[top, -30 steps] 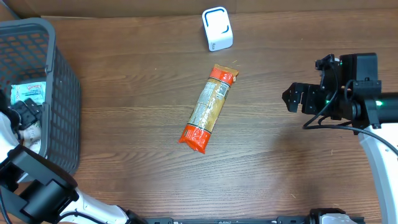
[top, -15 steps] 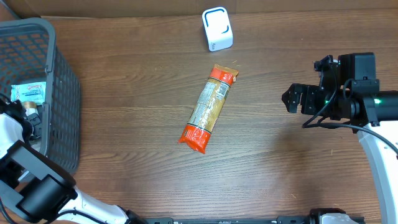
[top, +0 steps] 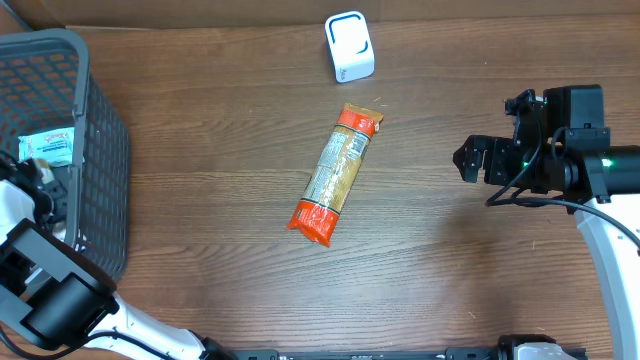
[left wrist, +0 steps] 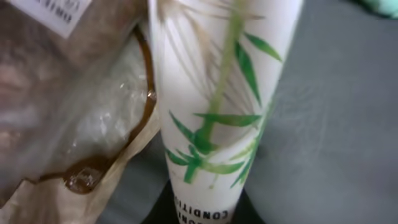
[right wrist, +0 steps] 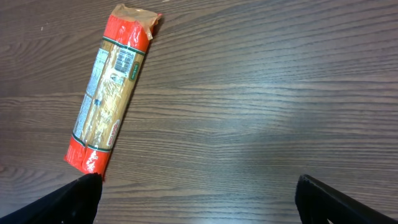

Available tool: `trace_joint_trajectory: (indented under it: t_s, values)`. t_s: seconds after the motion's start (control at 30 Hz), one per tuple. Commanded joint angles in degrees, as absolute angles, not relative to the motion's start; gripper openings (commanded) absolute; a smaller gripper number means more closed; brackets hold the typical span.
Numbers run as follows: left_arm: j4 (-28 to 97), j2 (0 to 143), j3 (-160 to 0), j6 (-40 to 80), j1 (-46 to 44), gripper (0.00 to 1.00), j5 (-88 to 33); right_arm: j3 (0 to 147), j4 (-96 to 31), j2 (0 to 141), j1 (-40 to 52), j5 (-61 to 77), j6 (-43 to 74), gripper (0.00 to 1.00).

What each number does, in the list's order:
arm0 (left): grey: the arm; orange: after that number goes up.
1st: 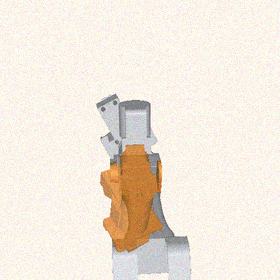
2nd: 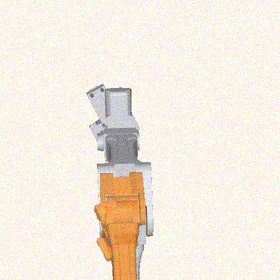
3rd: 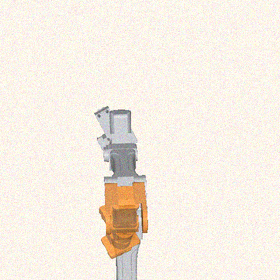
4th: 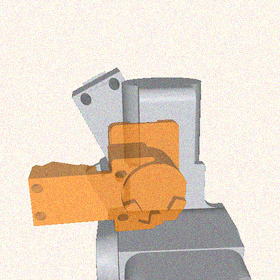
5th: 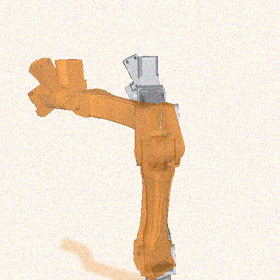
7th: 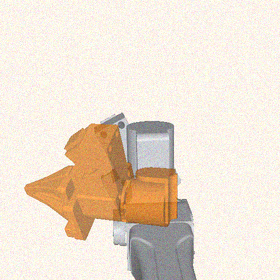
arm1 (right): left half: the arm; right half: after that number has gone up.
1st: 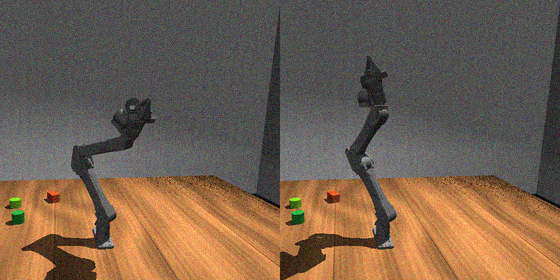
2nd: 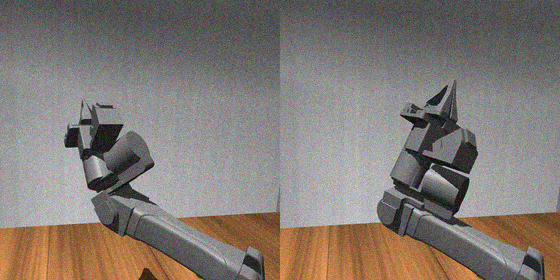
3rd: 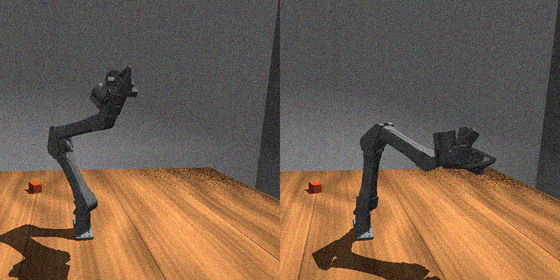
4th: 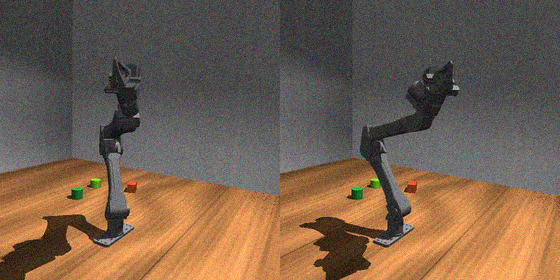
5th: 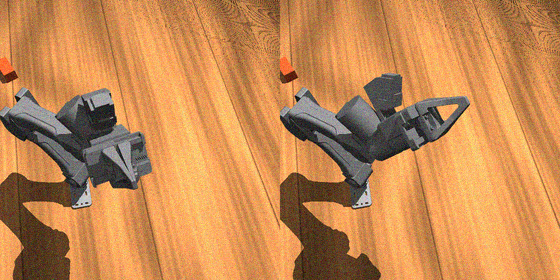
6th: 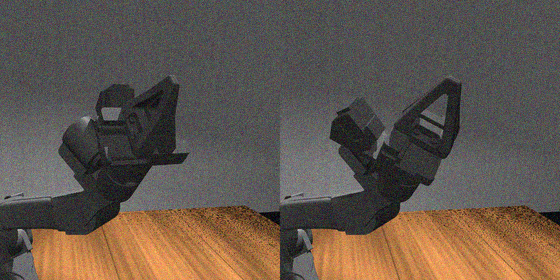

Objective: Scan the item barcode
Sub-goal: 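Reach the left gripper into the basket and grasp the white bamboo-print tube, then place the white tube beside the spaghetti pack with the left gripper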

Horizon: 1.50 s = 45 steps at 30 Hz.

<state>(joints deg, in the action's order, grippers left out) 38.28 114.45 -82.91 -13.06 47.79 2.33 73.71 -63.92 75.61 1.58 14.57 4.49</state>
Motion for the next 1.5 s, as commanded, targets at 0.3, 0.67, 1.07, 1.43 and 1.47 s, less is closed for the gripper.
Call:
trace_joint_trajectory:
  t_s: [0.3,0.67,1.07,1.43,1.47]
  values:
    - [58.5,117.2,-105.7,-8.1,47.4,0.04,-15.4,75.0,-63.8,75.6,1.9,14.0,4.5,1.0]
    - [81.6,116.9,-146.9,-2.2,44.8,0.04,-27.6,75.0,-64.2,75.6,1.9,14.0,4.5,1.0]
    - [96.6,111.1,-161.7,-1.2,27.1,0.04,-32.4,75.0,-64.5,75.6,1.9,14.2,4.5,1.0]
    - [95.8,111.4,-140.7,5.2,2.5,0.05,-17.4,75.0,-64.4,75.6,1.9,14.2,4.5,1.0]
    - [95.0,111.4,-137.8,5.1,0.7,0.04,-17.3,75.0,-64.3,75.6,1.9,14.2,4.5,1.0]
